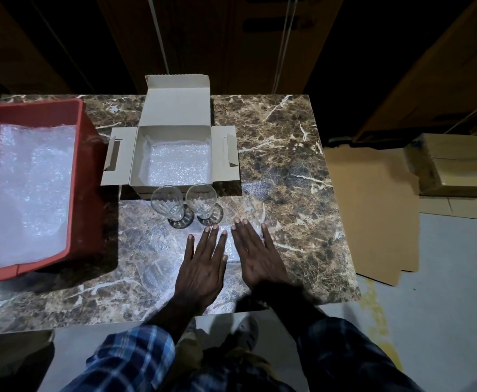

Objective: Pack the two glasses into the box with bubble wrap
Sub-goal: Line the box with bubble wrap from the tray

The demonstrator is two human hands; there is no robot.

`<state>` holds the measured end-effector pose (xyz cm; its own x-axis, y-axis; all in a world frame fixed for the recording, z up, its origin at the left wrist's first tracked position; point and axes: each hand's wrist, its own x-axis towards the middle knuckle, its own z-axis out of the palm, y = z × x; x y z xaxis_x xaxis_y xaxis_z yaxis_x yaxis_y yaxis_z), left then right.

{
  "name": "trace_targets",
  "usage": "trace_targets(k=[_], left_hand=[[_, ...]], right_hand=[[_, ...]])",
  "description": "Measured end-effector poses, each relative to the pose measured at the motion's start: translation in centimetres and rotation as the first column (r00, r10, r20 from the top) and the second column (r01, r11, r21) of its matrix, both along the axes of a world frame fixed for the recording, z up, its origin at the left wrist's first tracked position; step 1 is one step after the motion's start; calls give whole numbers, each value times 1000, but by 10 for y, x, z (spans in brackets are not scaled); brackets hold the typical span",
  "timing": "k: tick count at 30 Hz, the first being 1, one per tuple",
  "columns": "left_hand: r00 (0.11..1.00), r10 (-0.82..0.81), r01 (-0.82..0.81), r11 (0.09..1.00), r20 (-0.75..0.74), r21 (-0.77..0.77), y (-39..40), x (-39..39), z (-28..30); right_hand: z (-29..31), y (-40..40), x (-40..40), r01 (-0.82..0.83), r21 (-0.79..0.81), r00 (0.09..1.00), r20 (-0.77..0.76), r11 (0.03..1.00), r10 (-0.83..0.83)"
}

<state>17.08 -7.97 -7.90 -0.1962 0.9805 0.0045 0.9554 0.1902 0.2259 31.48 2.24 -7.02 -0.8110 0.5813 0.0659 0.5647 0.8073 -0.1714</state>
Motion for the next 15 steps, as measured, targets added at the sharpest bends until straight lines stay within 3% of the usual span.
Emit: trace_targets(k=[8,15], left_hand=[[1000,-6,5,999,-16,-36,-1,-7,5],[999,-36,35,998,-7,-48,0,-12,5]], right_hand=[[-8,18,35,167,-13,980,110,986,-165],[0,6,23,-73,91,997,-20,993,75]])
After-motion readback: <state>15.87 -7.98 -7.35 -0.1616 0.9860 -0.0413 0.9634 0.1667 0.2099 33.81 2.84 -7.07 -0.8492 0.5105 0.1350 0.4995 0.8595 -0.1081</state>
